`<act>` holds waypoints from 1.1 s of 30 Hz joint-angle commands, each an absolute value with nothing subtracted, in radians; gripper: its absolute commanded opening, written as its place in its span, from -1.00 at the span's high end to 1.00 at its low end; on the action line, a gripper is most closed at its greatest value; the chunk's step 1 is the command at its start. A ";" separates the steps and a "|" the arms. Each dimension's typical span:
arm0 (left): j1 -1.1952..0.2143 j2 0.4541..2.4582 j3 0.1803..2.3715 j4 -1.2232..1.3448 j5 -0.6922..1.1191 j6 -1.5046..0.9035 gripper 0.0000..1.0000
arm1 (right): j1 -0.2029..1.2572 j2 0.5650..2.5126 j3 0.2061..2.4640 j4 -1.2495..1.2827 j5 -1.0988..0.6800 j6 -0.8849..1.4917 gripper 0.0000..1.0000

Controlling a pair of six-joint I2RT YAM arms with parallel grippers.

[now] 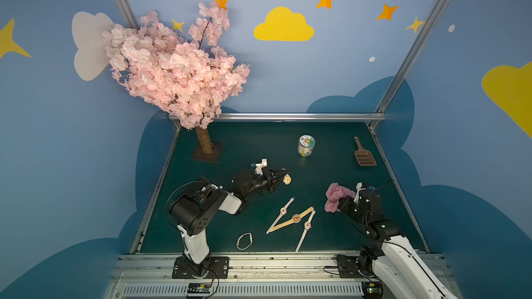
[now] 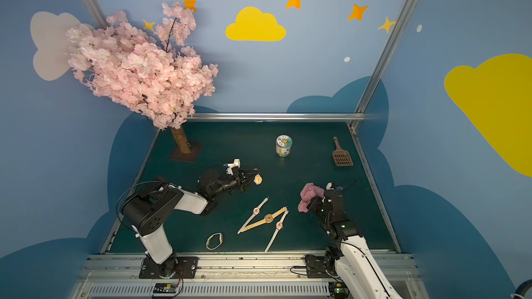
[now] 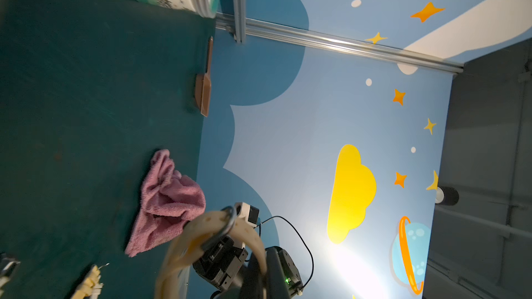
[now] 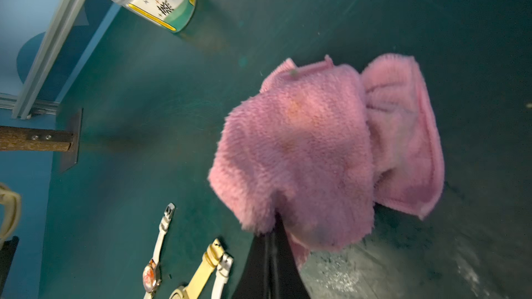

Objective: Wipe the watch dial
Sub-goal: Place the watch at the center of the board.

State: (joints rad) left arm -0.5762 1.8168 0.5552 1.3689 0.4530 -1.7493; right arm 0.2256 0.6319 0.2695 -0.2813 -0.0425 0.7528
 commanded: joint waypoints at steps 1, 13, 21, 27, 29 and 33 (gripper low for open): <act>-0.542 1.849 0.545 1.396 0.473 -1.755 0.94 | 0.213 0.599 0.305 -0.269 -0.039 0.762 1.00; -0.468 1.850 0.674 0.956 0.583 -1.546 0.94 | 0.204 0.605 0.328 -0.226 -0.134 0.753 1.00; -0.459 1.828 0.934 0.268 0.525 -1.211 0.94 | 0.204 0.660 0.373 -0.256 -0.186 0.696 1.00; -0.443 1.937 1.205 -0.119 0.543 -1.015 0.94 | 0.205 0.681 0.381 -0.232 -0.251 0.679 1.00; -0.445 1.985 1.291 -0.217 0.542 -0.961 0.94 | 0.204 0.681 0.391 -0.239 -0.273 0.657 1.00; -0.448 2.058 1.389 -0.323 0.534 -0.912 0.94 | 0.205 0.684 0.427 -0.310 -0.286 0.594 1.00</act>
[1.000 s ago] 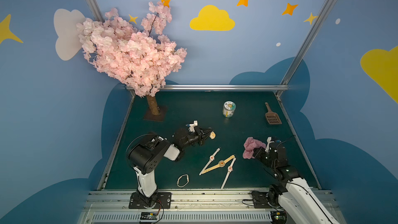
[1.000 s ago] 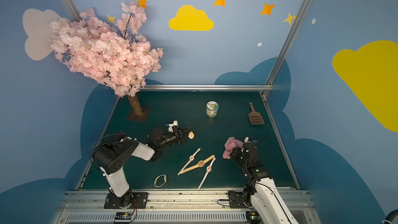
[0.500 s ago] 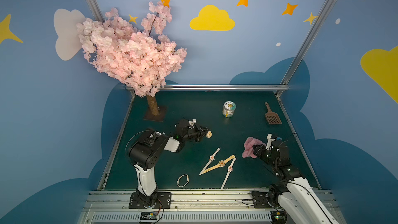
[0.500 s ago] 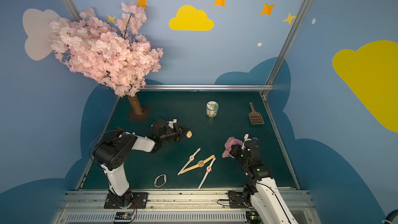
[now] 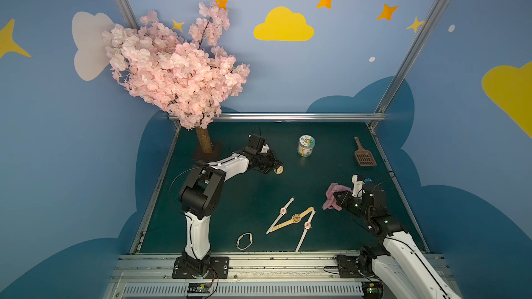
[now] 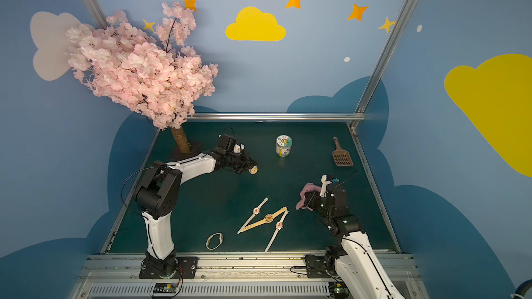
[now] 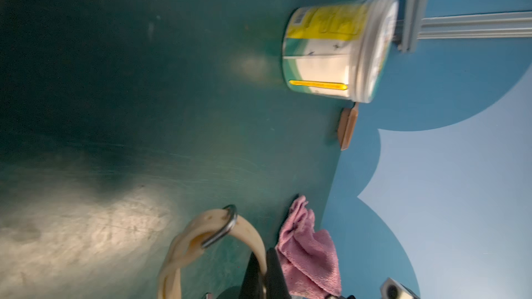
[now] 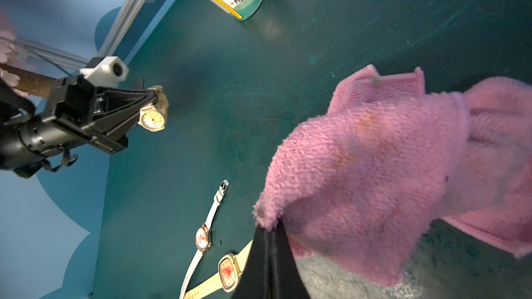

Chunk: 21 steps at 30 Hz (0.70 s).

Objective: Wipe the watch dial
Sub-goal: Place the watch at the center of the board.

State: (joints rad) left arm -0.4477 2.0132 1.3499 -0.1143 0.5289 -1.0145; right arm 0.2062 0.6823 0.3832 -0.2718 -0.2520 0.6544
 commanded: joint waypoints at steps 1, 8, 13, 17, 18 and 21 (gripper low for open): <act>-0.448 2.076 1.409 -0.349 0.533 -0.898 0.94 | 0.206 0.682 0.431 -0.322 -0.287 0.585 1.00; -0.449 2.146 1.498 -0.454 0.473 -0.838 0.94 | 0.205 0.673 0.405 -0.305 -0.308 0.593 1.00; -0.449 2.179 1.521 -0.463 0.461 -0.838 0.94 | 0.205 0.663 0.379 -0.300 -0.308 0.605 1.00; -0.448 2.194 1.529 -0.457 0.459 -0.843 0.84 | 0.206 0.651 0.369 -0.304 -0.306 0.606 1.00; -0.449 2.194 1.527 -0.452 0.459 -0.846 0.78 | 0.205 0.649 0.368 -0.308 -0.303 0.606 1.00; -0.449 2.188 1.527 -0.440 0.460 -0.847 0.54 | 0.206 0.644 0.363 -0.311 -0.296 0.607 1.00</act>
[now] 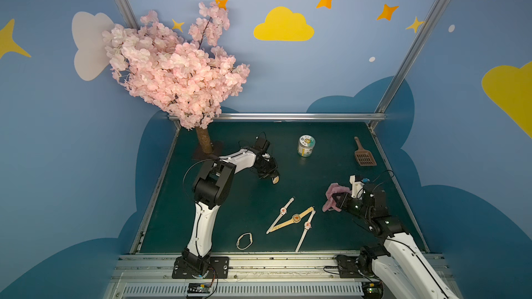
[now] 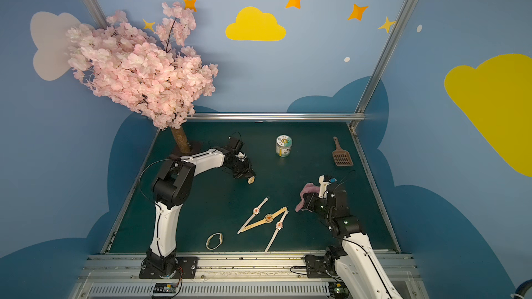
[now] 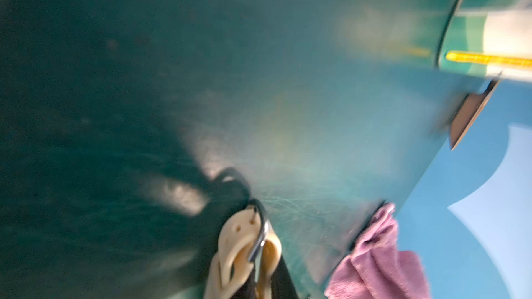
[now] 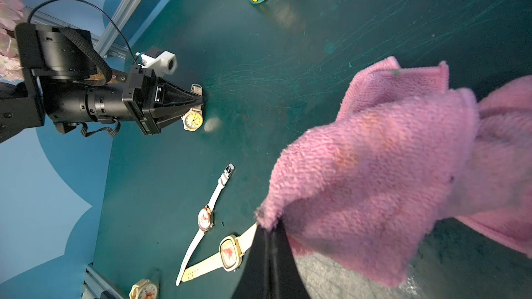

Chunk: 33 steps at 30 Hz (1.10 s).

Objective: Wipe the watch dial
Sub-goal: Place the watch at the center of the board.

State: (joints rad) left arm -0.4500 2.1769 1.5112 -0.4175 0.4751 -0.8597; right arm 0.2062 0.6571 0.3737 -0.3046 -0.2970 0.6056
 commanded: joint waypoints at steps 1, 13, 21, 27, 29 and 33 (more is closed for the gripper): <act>-0.449 2.185 1.529 -0.436 0.461 -0.847 0.48 | 0.206 0.644 0.363 -0.310 -0.296 0.609 1.00; -0.461 2.115 1.517 -0.431 0.453 -0.815 0.25 | 0.205 0.643 0.374 -0.335 -0.279 0.607 1.00; -0.487 2.088 1.508 -0.465 0.413 -0.773 0.27 | 0.206 0.634 0.379 -0.348 -0.276 0.609 1.00; -0.504 2.099 1.514 -0.481 0.384 -0.769 0.31 | 0.206 0.645 0.383 -0.342 -0.290 0.603 1.00; -0.510 2.106 1.524 -0.493 0.369 -0.761 0.32 | 0.205 0.650 0.385 -0.342 -0.293 0.598 1.00; -0.526 2.135 1.566 -0.530 0.327 -0.741 0.38 | 0.206 0.658 0.385 -0.337 -0.297 0.594 1.00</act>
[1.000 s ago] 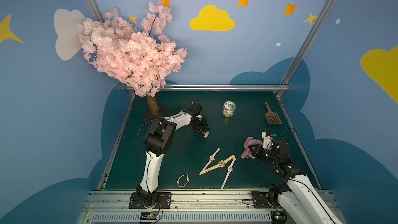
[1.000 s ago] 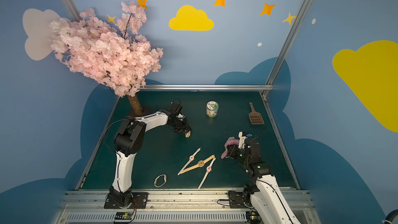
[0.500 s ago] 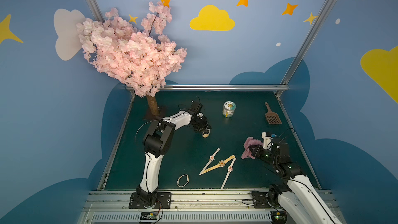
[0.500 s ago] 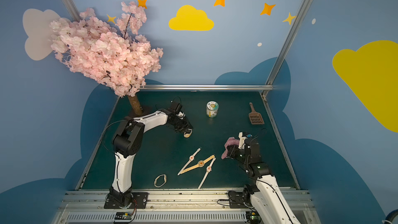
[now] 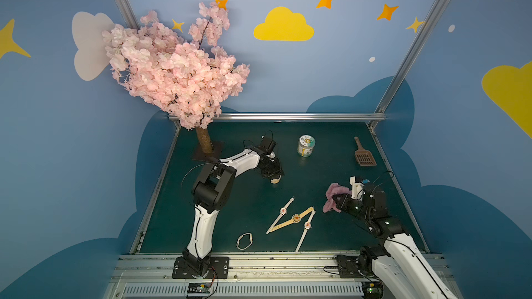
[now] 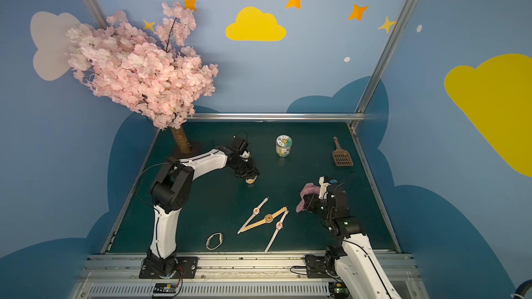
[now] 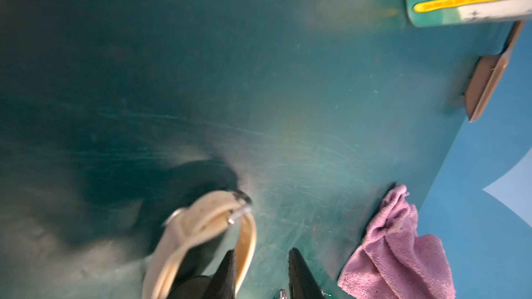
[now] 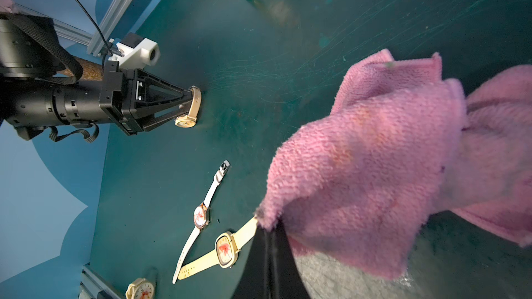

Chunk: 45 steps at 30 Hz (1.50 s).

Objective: Wipe the watch dial
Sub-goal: Place the watch at the center of the board.

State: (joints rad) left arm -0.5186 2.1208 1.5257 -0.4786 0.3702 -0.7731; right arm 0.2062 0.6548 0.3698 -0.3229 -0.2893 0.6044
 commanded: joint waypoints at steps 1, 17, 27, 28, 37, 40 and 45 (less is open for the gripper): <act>-0.529 2.142 1.570 -0.532 0.318 -0.745 0.39 | 0.205 0.658 0.386 -0.337 -0.300 0.593 1.00; -0.531 2.148 1.554 -0.447 0.135 -0.869 0.84 | 0.206 0.671 0.389 -0.324 -0.315 0.582 1.00; -0.520 2.108 1.487 -0.335 0.123 -0.930 0.71 | 0.206 0.688 0.398 -0.319 -0.318 0.575 1.00; -0.522 2.092 1.473 -0.320 0.123 -0.928 0.67 | 0.206 0.690 0.402 -0.324 -0.313 0.572 1.00; -0.522 1.959 1.406 -0.259 0.197 -0.835 0.28 | 0.205 0.717 0.422 -0.336 -0.279 0.561 1.00; -0.522 1.926 1.420 -0.307 0.190 -0.780 0.23 | 0.205 0.725 0.428 -0.338 -0.275 0.559 1.00; -0.525 1.786 1.343 -0.361 0.156 -0.713 0.20 | 0.205 0.735 0.435 -0.332 -0.267 0.558 1.00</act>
